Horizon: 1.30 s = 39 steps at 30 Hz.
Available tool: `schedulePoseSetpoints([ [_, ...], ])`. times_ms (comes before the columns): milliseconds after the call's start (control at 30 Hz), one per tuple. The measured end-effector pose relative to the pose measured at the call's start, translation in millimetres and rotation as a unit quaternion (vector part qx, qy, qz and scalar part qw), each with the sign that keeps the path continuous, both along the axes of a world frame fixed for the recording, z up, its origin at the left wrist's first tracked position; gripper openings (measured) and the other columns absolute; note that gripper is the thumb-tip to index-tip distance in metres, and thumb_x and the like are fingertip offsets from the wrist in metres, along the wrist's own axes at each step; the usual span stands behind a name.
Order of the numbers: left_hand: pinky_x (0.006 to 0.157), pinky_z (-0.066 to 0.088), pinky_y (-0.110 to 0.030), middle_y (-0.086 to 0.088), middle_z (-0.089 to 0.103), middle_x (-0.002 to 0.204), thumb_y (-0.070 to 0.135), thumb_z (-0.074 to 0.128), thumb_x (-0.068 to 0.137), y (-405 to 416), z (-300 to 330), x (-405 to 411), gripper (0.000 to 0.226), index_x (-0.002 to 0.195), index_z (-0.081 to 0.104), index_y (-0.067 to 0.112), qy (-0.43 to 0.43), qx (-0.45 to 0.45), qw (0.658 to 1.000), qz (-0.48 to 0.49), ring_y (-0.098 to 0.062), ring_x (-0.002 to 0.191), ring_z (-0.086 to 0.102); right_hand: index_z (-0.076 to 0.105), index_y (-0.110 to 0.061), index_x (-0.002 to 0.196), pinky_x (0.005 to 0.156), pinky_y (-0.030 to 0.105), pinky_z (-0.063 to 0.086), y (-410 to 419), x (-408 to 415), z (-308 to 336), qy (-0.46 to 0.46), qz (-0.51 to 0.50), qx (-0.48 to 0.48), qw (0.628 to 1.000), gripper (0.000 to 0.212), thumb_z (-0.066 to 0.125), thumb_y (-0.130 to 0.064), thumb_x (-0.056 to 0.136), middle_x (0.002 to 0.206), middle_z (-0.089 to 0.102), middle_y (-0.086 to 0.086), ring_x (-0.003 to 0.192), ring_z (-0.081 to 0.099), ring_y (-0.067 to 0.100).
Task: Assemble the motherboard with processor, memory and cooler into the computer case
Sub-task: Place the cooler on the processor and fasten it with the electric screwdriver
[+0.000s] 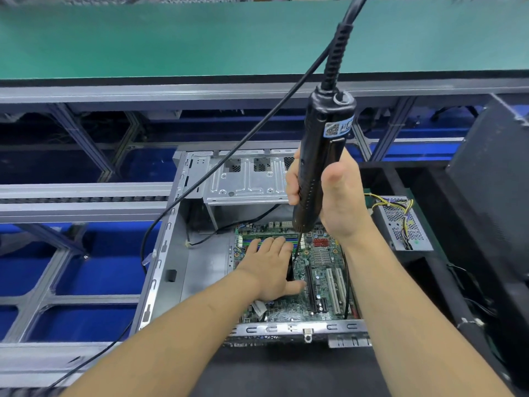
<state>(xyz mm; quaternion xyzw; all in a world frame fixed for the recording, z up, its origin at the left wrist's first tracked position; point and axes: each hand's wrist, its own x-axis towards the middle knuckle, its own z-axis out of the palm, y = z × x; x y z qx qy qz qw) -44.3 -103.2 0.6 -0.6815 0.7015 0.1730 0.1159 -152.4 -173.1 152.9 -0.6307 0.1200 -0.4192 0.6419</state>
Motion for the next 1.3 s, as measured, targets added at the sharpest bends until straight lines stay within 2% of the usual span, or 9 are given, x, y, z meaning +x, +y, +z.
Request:
schedulePoseSetpoints([
  [200,0.121,0.005,-0.052,-0.008,0.006,0.165,0.076,0.03,0.09,-1,0,-1,0.095,0.156,0.009,0.011,0.002,0.005,1.0,0.002,-0.029,0.15,0.006,0.051,-0.008,0.096,0.05,0.027,0.047,1,5,0,-0.01,-0.004,0.005,1.0,0.079,0.065,-0.08,0.066,0.068,0.055,0.006,0.054,0.055,0.014],
  [300,0.121,0.004,-0.053,-0.008,0.004,0.165,0.076,0.03,0.09,-1,-1,0,0.095,0.157,0.008,0.011,0.003,0.006,1.0,0.003,-0.029,0.151,0.005,0.052,-0.01,0.095,0.05,0.027,0.047,0,5,-1,-0.015,-0.003,0.011,1.0,0.075,0.066,-0.079,0.067,0.066,0.056,0.001,0.054,0.055,0.013],
  [467,0.121,0.006,-0.053,-0.006,0.007,0.165,0.077,0.029,0.089,0,-2,2,0.096,0.156,0.011,0.011,0.017,-0.005,1.0,0.001,-0.028,0.15,0.008,0.05,-0.006,0.098,0.051,0.028,0.046,0,3,3,-0.028,-0.012,0.026,0.999,0.087,0.066,-0.084,0.063,0.067,0.052,0.011,0.054,0.054,0.017],
  [633,0.121,0.009,-0.048,-0.004,0.014,0.163,0.082,0.03,0.086,5,-4,9,0.1,0.155,0.015,0.012,0.047,-0.054,0.997,-0.014,-0.022,0.149,0.012,0.051,-0.003,0.099,0.05,0.028,0.044,4,-1,6,-0.049,-0.047,0.042,0.997,0.087,0.066,-0.084,0.067,0.063,0.054,0.009,0.051,0.051,0.021],
  [733,0.122,0.01,-0.046,-0.004,0.015,0.163,0.088,0.043,0.075,7,-1,13,0.116,0.156,0.012,0.011,0.049,-0.052,0.997,-0.032,-0.022,0.15,0.013,0.051,-0.002,0.098,0.05,0.028,0.042,11,-4,7,-0.053,-0.066,0.042,0.996,0.086,0.064,-0.082,0.071,0.059,0.055,0.007,0.048,0.048,0.022],
  [867,0.121,0.011,-0.045,-0.005,0.019,0.16,0.074,0.06,0.075,9,0,11,0.115,0.157,0.009,0.011,0.036,-0.074,0.996,-0.042,-0.024,0.148,0.016,0.051,0.002,0.097,0.049,0.026,0.042,23,-8,15,-0.081,-0.08,0.033,0.993,0.087,0.063,-0.081,0.074,0.058,0.054,0.009,0.046,0.049,0.023],
  [1033,0.123,0.006,-0.046,-0.005,0.01,0.164,0.072,0.06,0.078,11,0,8,0.116,0.158,-0.001,0.015,0.029,-0.071,0.997,-0.027,-0.024,0.15,0.011,0.052,0.003,0.1,0.049,0.03,0.043,28,-14,20,-0.065,-0.085,0.028,0.994,0.09,0.063,-0.082,0.073,0.059,0.055,0.009,0.048,0.049,0.026],
  [1200,0.123,0.004,-0.047,-0.006,0.004,0.165,0.073,0.056,0.081,13,-1,10,0.116,0.157,-0.01,0.016,0.025,-0.06,0.998,-0.025,-0.025,0.151,0.007,0.05,0.008,0.104,0.05,0.028,0.043,32,-19,11,-0.07,-0.105,0.054,0.991,0.098,0.064,-0.083,0.07,0.059,0.055,0.011,0.048,0.049,0.025],
  [1300,0.123,0.004,-0.048,-0.006,0.003,0.165,0.073,0.055,0.081,12,-1,10,0.116,0.157,-0.012,0.016,0.022,-0.056,0.998,-0.025,-0.025,0.151,0.006,0.051,0.003,0.102,0.05,0.029,0.043,33,-19,9,-0.059,-0.105,0.057,0.991,0.092,0.064,-0.083,0.072,0.06,0.055,0.012,0.049,0.049,0.025],
])
